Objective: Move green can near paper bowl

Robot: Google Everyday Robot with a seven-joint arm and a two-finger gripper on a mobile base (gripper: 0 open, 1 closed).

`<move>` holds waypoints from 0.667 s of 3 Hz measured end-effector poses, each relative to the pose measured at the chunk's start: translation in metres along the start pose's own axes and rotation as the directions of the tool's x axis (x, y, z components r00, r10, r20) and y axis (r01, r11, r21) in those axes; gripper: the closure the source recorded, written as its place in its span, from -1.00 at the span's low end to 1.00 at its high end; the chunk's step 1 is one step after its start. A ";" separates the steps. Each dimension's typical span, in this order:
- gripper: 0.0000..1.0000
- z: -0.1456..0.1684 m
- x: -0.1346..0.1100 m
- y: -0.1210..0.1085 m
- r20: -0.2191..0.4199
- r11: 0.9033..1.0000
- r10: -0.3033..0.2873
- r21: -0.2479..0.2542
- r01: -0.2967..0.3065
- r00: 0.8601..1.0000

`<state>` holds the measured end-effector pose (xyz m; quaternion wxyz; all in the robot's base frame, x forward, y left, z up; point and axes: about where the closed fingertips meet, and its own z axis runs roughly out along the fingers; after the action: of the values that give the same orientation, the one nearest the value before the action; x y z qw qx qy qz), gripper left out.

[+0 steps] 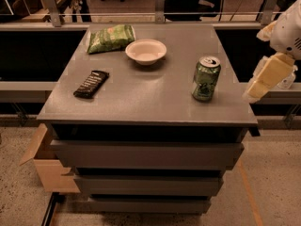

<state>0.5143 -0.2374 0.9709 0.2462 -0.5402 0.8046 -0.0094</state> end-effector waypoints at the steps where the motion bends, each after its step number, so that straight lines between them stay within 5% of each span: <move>1: -1.00 0.027 0.002 -0.022 0.040 0.998 0.058 0.007 -0.058 0.998; 2: -1.00 0.050 -0.002 -0.037 0.082 0.995 0.097 0.002 -0.098 0.992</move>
Offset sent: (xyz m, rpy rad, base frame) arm 0.0848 0.0000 -0.0501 0.1801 -0.0237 -0.0991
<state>0.5673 -0.2385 0.9385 0.2808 -0.4994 0.8193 0.0223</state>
